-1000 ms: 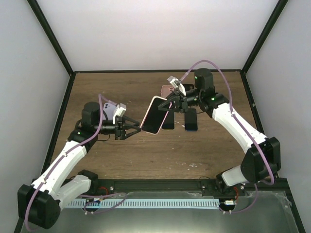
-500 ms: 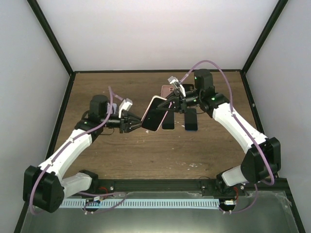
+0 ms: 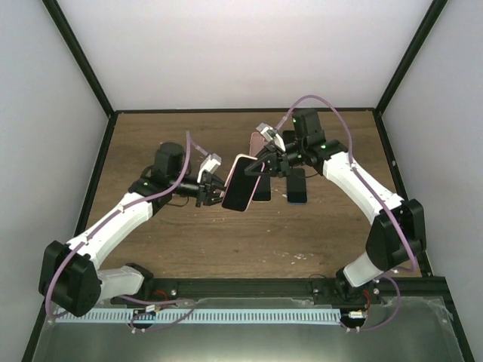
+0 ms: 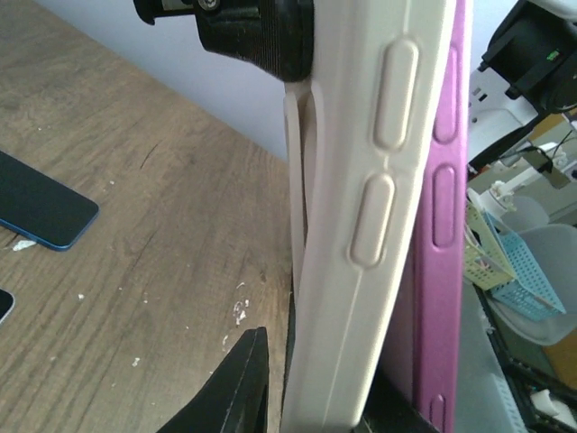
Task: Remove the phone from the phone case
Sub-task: Remove the phone case from the phone.
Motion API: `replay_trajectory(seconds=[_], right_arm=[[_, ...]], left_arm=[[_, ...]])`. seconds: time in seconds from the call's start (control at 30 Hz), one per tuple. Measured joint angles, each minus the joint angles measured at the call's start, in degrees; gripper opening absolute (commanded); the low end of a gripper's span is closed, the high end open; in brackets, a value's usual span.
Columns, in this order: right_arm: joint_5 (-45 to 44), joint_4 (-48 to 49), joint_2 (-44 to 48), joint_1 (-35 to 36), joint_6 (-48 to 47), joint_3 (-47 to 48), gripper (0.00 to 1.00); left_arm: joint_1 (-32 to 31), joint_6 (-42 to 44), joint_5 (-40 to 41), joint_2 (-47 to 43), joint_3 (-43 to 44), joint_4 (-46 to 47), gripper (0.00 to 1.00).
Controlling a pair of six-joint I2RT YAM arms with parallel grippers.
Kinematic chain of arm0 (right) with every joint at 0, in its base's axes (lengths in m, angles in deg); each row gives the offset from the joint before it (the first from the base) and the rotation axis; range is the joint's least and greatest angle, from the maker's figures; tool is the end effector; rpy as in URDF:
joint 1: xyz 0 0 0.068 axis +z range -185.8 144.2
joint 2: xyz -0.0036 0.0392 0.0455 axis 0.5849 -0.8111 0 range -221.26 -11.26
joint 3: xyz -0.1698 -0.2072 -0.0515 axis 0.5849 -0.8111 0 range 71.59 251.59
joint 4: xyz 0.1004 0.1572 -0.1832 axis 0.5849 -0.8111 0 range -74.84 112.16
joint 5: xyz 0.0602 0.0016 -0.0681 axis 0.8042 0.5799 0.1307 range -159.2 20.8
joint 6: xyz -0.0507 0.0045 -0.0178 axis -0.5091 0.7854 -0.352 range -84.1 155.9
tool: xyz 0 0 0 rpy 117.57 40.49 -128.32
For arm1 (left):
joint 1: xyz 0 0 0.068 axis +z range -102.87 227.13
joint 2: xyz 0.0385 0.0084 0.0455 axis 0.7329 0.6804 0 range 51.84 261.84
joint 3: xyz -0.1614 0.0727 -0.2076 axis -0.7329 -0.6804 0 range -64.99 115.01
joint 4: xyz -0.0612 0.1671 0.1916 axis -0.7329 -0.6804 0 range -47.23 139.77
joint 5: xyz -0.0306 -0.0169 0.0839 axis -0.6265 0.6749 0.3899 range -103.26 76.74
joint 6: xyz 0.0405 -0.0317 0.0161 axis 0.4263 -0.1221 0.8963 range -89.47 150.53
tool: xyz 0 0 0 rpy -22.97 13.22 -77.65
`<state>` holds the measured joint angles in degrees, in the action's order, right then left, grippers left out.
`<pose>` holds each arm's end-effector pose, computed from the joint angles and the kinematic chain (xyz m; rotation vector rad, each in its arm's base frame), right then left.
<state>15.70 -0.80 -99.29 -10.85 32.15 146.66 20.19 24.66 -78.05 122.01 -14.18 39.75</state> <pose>0.2803 0.1695 0.3355 -1.2731 1.5513 1.8059 0.2164 -0.1461 0.2934 1.0712 1.7908 -1.5138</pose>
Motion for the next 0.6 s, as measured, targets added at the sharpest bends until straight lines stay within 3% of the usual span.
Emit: replay_trajectory(seconds=[0.23,0.33,0.6], right_arm=[[1.09,-0.98,-1.40,-0.07,0.46,-0.26,0.01],[1.60,-2.54,-2.16,-0.22,0.94,0.22,0.06],[-2.73,-10.51,-7.21,1.14,-3.04,8.85,0.61]], left_arm=[[-0.35,-3.82,-1.55,1.05,0.00,1.55,0.06],[-0.37,-5.46,-3.13,1.75,-0.02,2.19,0.00],[1.97,-17.75,-5.73,2.10,-1.27,13.60,0.00]])
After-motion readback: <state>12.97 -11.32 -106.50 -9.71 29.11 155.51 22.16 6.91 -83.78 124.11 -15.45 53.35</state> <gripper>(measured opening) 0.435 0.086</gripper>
